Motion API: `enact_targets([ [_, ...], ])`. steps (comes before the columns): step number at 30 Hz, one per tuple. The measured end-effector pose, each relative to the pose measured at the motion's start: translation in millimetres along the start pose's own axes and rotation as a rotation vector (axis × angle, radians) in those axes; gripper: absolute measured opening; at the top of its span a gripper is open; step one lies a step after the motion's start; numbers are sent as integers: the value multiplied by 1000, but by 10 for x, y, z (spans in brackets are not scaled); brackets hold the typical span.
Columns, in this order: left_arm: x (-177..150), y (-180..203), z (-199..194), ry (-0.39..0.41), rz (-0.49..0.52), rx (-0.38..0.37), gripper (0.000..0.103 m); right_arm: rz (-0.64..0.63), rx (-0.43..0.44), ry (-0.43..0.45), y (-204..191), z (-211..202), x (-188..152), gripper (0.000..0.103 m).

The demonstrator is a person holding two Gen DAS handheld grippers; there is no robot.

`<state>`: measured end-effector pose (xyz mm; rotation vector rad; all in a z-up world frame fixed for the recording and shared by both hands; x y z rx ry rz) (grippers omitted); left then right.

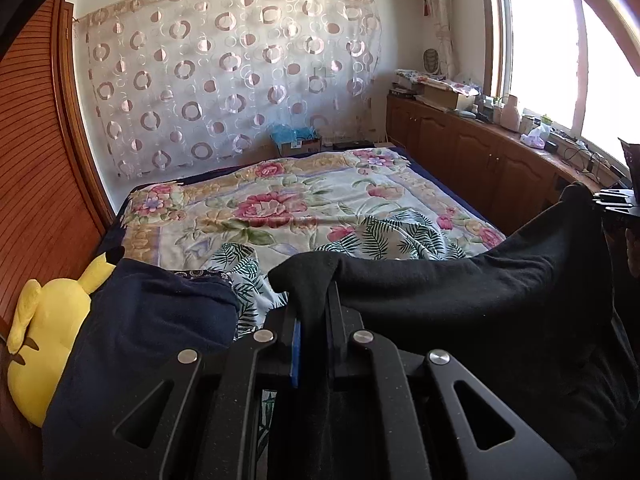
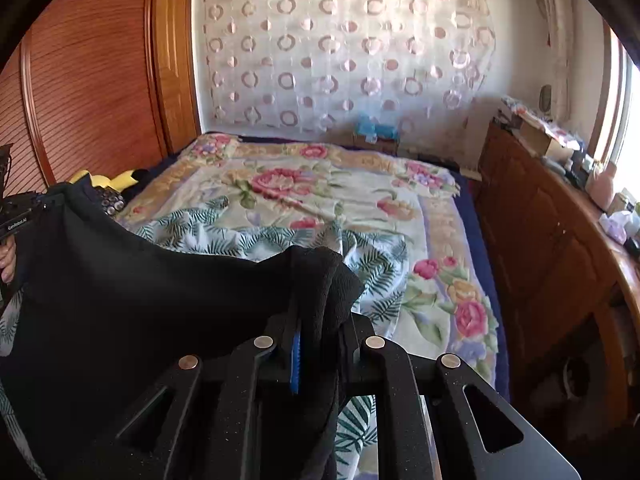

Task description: Fold small clothes

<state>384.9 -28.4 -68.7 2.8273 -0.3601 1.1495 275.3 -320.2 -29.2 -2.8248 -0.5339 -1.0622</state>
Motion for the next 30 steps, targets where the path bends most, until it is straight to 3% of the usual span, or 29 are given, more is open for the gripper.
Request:
enact_targets([
  [10,-130,8,308,-66,-7,-20,14,28,9,-80,111,499,143,14],
  [13,-195,28,311,-82,-5,-20,19,37,-5,-90,140,601,105,22],
  [18,-292,133,199,-74,-12,-71,61,65,-33,-70,174,499,88,48],
  [19,-316,159,183,-76,-18,-85,76,68,-29,-66,161,447,70,49],
  [20,-347,184,159,-76,-23,-96,82,72,-17,-62,142,402,38,49],
  [30,-804,417,130,-136,-28,-149,82,90,16,-53,-105,-121,-603,49],
])
Point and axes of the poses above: each gripper's, at about its wrist camera, not at the fingertips, and z roughly the way its jaws point, y to its right, x to its top, the point moved 10 cm from there along z, roughly the way its jaws point, and after that the axes turned 9 degrees about -y, right-handed, at the moved point
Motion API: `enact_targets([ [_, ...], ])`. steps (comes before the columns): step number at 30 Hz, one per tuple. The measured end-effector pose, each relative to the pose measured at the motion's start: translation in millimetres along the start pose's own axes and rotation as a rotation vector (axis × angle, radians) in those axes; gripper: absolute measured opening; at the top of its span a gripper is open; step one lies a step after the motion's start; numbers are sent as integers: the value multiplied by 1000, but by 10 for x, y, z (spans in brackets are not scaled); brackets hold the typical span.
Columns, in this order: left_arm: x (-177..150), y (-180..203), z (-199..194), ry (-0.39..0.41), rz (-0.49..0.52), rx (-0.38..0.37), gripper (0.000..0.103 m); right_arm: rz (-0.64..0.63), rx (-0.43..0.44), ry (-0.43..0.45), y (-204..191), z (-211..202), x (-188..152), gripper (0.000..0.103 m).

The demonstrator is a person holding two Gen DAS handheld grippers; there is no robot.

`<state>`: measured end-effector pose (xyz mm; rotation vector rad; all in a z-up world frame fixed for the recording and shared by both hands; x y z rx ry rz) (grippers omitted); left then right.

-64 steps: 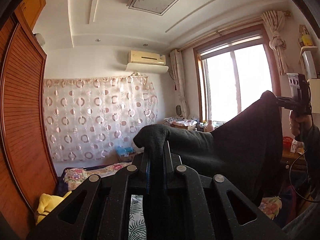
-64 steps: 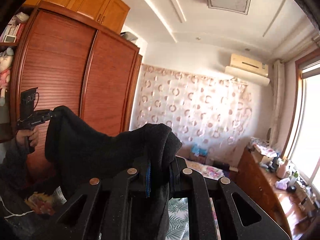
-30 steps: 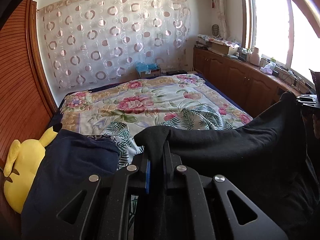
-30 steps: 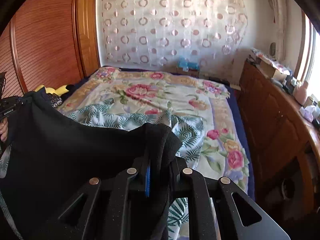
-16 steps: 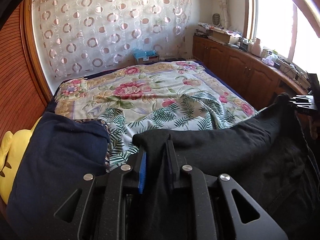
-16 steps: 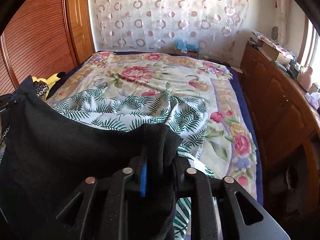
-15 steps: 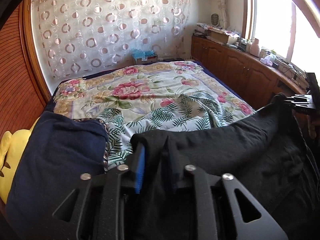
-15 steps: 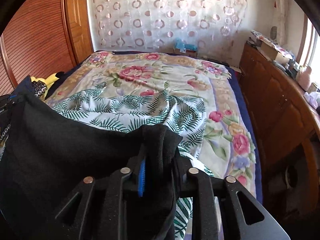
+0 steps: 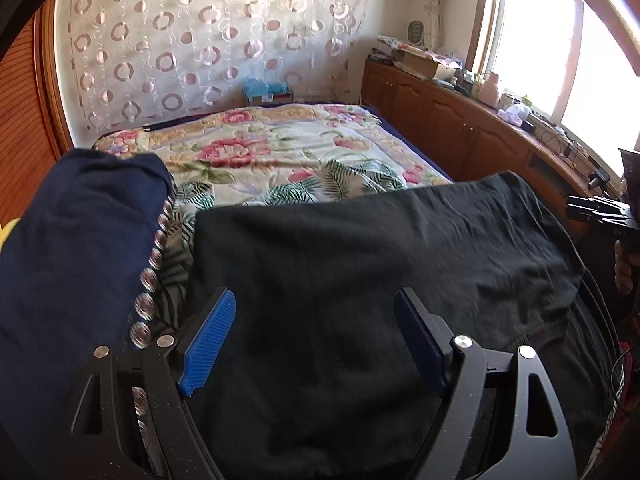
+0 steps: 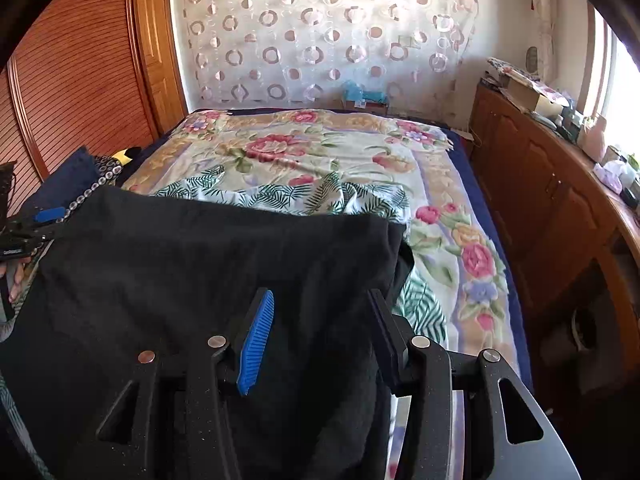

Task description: Fold small clothes

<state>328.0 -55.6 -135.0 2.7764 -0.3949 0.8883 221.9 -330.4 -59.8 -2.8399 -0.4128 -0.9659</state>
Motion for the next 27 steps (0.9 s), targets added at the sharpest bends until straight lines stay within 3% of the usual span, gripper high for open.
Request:
enact_targets([
  [12,-177,118,171,-61,42,-19,82,126,16,-103,44,-203,-836,49],
  [17,-193,106,84,-50,49,2,82,153,-10,-118,122,-142,-818,49],
  [27,-448,2,-112,-50,11,39,82,90,-96,-82,-27,59,-652,49],
])
Point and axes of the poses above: each gripper's, at about its wrist camera, not at the fingertips, and z roughly the way its jaws point, y to its right, x to its top, the point moved 10 cm from there along z, roughly the way its jaws point, and after that the axes turned 9 degrees about -y, right-handed, at the moved point
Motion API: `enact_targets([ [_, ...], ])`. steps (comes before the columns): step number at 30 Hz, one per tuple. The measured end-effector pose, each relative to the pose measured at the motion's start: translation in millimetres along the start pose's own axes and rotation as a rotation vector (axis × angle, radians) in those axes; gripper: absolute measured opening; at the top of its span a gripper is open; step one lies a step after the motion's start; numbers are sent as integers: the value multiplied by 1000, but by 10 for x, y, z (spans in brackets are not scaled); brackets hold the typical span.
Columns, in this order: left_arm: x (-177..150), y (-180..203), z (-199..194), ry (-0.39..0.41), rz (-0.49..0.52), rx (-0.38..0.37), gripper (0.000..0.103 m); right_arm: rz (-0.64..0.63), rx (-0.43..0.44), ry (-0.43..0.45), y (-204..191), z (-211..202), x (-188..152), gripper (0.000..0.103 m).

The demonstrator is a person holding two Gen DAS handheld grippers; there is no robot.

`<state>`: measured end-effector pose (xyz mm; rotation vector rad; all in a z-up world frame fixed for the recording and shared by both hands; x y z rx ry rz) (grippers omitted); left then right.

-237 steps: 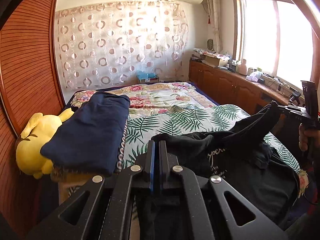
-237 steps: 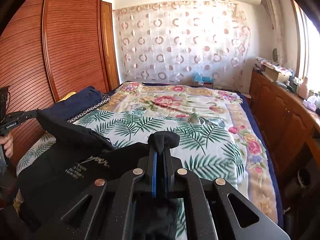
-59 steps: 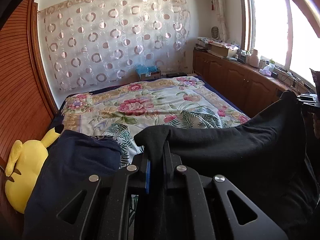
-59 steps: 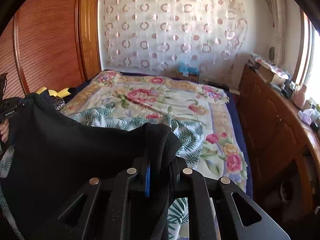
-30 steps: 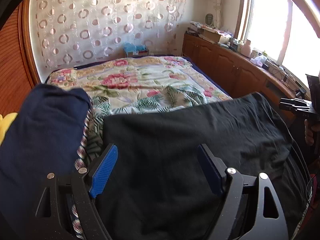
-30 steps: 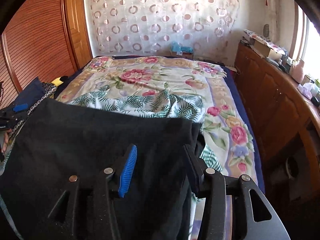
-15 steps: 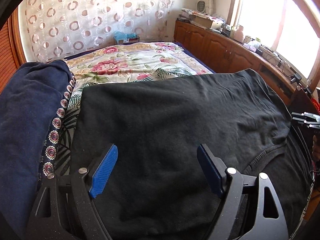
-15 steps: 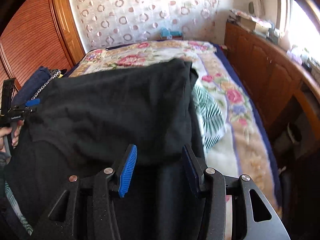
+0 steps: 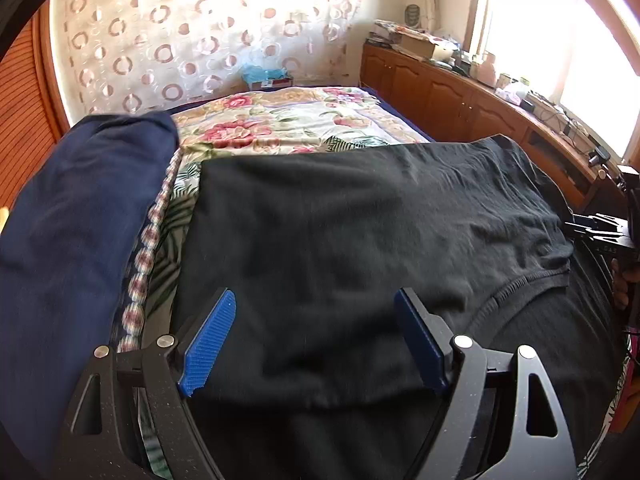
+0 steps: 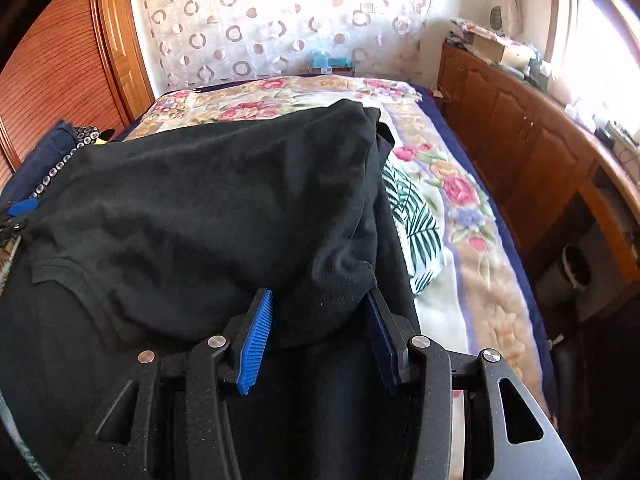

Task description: Fold small clothes

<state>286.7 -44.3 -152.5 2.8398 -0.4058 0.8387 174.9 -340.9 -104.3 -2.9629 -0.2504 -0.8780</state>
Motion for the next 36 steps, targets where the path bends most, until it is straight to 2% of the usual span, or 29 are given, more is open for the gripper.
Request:
enact_targets([
  [5,-249,-45,-90,-6,-32,38,82,3,10,12,25,42,-29,49],
  [13,-500,-111,-151,-24,-78,39,82,3,13,13,23,44,-51,49],
  [24,-485,-169,-121,-38,-113,90,82,-3,7,14,20,55,-42,50],
  [28,-460,-194,-27,-59,-141,80,79,-5,6,15,21,49,-37,50],
  [33,-408,-263,-20,-50,-182,68,69,-6,6,15,21,50,-38,50],
  [34,-402,-275,-17,-48,-185,70,65,-6,6,15,21,50,-38,50],
  [36,-381,-293,-9,-39,-181,87,50,-6,6,15,22,49,-39,50],
])
Point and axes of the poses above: each gripper's, at about its wrist camera, not at the fingertips, and z roughly the way its jaws point, y to its right, x to its top, the point moved 10 cm from there along z, roughly the way its jaws point, and after that the axes turned 9 degrees about -y, right-handed, at the moved point
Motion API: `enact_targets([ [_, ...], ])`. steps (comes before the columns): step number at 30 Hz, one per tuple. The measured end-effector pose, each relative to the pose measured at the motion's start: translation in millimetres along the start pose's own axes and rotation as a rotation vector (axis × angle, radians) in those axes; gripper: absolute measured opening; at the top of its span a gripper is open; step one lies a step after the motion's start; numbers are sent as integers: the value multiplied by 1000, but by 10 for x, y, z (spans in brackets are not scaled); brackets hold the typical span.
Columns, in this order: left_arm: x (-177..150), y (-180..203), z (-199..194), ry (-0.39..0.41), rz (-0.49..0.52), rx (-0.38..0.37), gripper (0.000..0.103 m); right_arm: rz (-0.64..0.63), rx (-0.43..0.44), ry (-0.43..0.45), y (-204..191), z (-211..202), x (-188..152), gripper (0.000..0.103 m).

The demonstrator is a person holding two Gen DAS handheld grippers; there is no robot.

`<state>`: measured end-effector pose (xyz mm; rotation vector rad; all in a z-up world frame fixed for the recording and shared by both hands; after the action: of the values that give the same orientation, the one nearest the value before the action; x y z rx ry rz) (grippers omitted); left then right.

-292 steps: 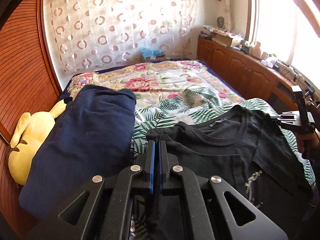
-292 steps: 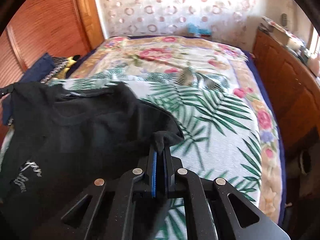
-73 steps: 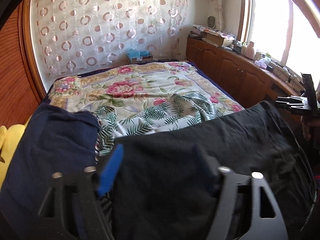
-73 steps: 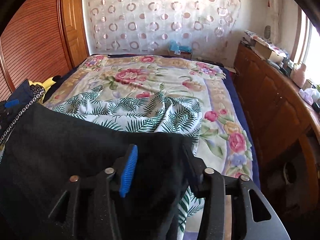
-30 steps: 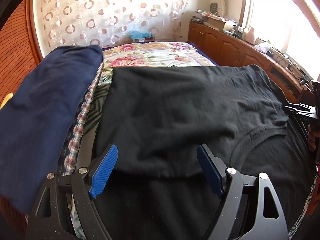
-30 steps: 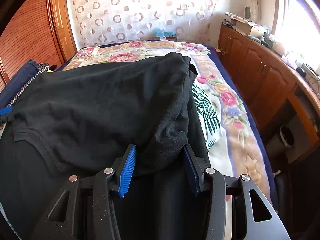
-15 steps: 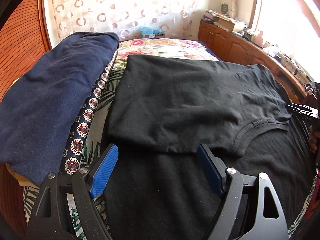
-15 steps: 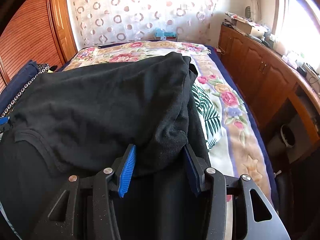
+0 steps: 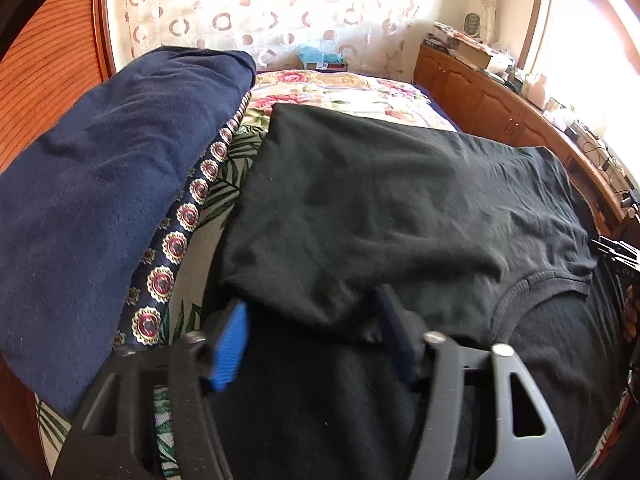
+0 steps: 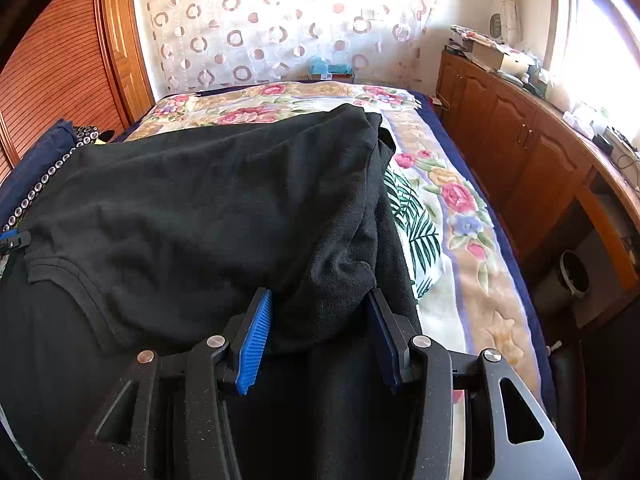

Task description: Fold small clothes

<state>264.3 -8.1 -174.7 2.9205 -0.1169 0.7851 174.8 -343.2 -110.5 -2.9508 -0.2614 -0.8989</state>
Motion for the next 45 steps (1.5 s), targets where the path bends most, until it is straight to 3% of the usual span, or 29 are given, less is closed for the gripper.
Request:
enact_targets([
  [1,4,-1,3,4,4,10,42,-1,-1,0,0,0,0,50],
  [4,27,-13,8,12,1,11,38,-3,-4,0,-6,2,9,50],
  [13,66,-30,20,8,-9,10,37,-13,-13,2,-22,12,37,49],
  [15,75,-10,9,16,-1,-4,34,-27,6,3,-41,18,49,32],
  [16,82,6,6,18,3,-7,22,-31,0,7,-42,12,60,28],
  [17,86,13,1,21,5,-9,14,-38,-3,16,-46,-5,78,17],
  [18,88,23,-8,25,7,-16,12,-50,5,24,-61,-27,98,11],
  [20,96,49,-36,36,13,-36,5,-65,5,50,-76,-93,145,8],
  [32,196,148,-631,187,41,-89,4,-64,44,217,-116,-651,280,6],
  [45,-126,188,-1173,271,73,-101,4,-98,-1,269,-89,-1105,-163,5],
])
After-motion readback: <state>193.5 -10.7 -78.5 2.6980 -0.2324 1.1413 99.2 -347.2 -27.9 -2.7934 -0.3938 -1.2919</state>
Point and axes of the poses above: each gripper's, at about its wrist camera, not at the fingertips, and z roughly the way its jaws point, y to its right, x to its top, the point moved 10 cm from there along z, roughly the way its jaws point, and after that the axes turned 9 degrees about -y, right-handed, at the moved point
